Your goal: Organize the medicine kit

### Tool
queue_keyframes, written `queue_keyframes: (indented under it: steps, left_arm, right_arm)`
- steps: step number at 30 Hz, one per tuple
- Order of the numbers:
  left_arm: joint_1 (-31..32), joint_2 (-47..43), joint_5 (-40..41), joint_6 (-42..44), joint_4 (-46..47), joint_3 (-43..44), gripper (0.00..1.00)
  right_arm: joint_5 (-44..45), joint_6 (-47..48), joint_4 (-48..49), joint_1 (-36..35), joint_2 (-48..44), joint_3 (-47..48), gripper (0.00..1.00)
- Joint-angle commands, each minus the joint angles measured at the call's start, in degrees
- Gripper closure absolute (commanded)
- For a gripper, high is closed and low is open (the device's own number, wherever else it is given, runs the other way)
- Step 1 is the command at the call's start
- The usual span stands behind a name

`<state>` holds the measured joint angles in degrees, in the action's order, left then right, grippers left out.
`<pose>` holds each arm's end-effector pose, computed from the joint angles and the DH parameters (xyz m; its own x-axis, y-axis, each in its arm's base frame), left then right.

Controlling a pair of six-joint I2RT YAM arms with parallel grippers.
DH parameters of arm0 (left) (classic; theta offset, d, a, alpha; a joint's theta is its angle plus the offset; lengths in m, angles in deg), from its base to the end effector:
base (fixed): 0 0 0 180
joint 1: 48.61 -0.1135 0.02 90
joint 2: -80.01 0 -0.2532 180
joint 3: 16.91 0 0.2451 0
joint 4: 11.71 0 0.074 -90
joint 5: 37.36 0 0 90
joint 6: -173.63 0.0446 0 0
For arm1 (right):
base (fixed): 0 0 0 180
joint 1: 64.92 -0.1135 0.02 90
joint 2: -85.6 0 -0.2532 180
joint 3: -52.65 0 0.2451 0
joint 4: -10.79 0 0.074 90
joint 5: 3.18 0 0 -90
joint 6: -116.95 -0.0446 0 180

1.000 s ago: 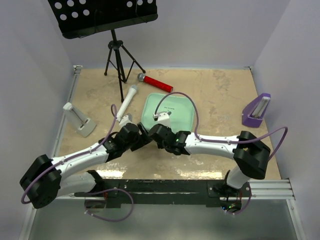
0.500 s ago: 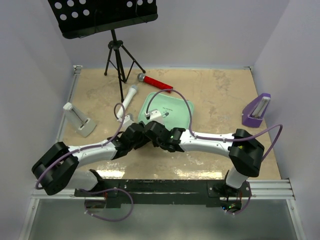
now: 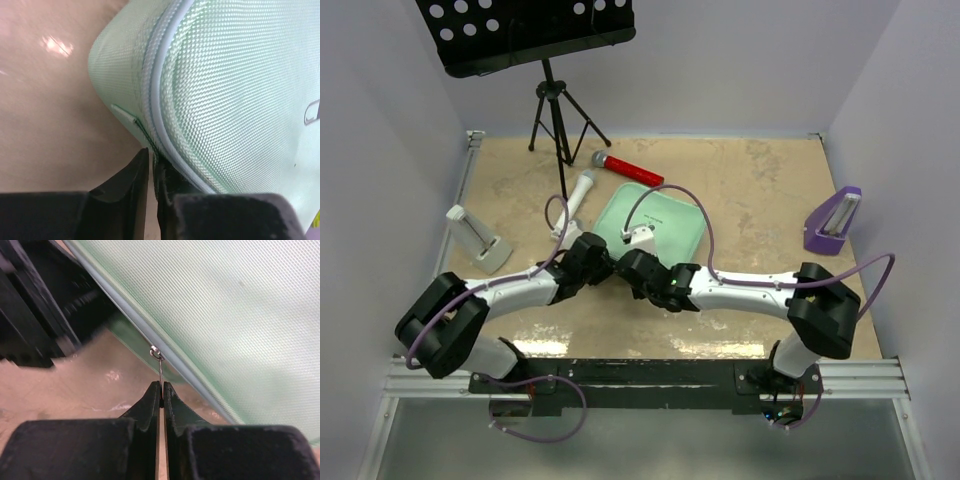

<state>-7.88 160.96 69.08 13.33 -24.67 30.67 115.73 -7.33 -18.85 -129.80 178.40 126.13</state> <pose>0.2094 -0.1637 0.1443 -0.6345 -0.6452 -0.4255 -0.3550 0.7323 -0.5811 0.1630 0.2968 0.2000 -0.6351 -0.1931 -0.7479 -0.3632 0.9292 0.0685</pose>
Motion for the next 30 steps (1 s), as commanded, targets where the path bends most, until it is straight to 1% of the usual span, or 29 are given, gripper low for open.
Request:
queue_keyframes:
  steps: [1,2,3,8,12,16,19,21,24,25,26,28,30]
  left_arm:
    - [-6.00,0.18,3.15,5.34,-6.57,2.01,0.92]
    - [-6.88,0.18,3.15,6.13,-7.10,2.45,0.98]
    - [-8.28,0.18,3.07,7.27,-7.36,2.89,1.00]
    - [-12.42,1.23,2.98,12.72,-8.94,5.87,1.00]
    - [-14.89,4.74,2.19,17.21,-10.97,9.56,1.00]
    - [-16.47,7.11,1.57,20.38,-9.30,10.62,1.00]
    - [-17.17,8.87,0.52,22.75,-7.81,11.67,1.00]
    - [-17.35,10.19,-0.36,25.03,-6.49,12.82,1.00]
    - [-17.62,11.69,-4.21,28.10,-7.27,15.89,1.00]
    - [-17.53,11.78,-5.97,28.72,-8.58,17.20,0.95]
    - [-17.53,11.34,-7.47,28.82,-9.73,17.91,0.82]
    - [-17.53,8.19,-10.46,27.95,-9.04,16.18,0.56]
    - [-17.53,3.63,-12.40,25.32,-7.37,12.66,0.40]
  right_arm:
    - [1.50,-4.91,-2.99,-0.77,-4.28,-4.02,1.00]
    - [1.59,-5.61,-3.34,-0.77,-4.81,-4.81,1.00]
    - [1.59,-6.58,-3.43,-0.77,-5.42,-5.77,1.00]
    - [1.51,-9.92,-4.84,-0.77,-9.37,-9.29,1.00]
    - [1.15,-13.08,-6.50,-0.77,-13.51,-12.02,1.00]
    - [1.59,-17.83,-9.93,-0.77,-14.83,-13.34,1.00]
    - [2.91,-21.60,-10.38,-0.60,-15.88,-15.01,1.00]
    - [2.39,-23.19,-9.42,-0.16,-16.76,-16.06,1.00]
    - [-1.73,-20.22,-1.87,-0.07,-19.58,-18.70,1.00]
    - [-1.14,-19.51,-1.15,-0.07,-19.58,-18.44,1.00]
    - [-1.13,-19.25,-1.84,-0.16,-18.80,-17.92,1.00]
    - [-0.26,-18.37,-3.25,-0.33,-16.52,-16.16,1.00]
    - [0.18,-17.40,-3.61,-0.59,-14.67,-14.76,1.00]
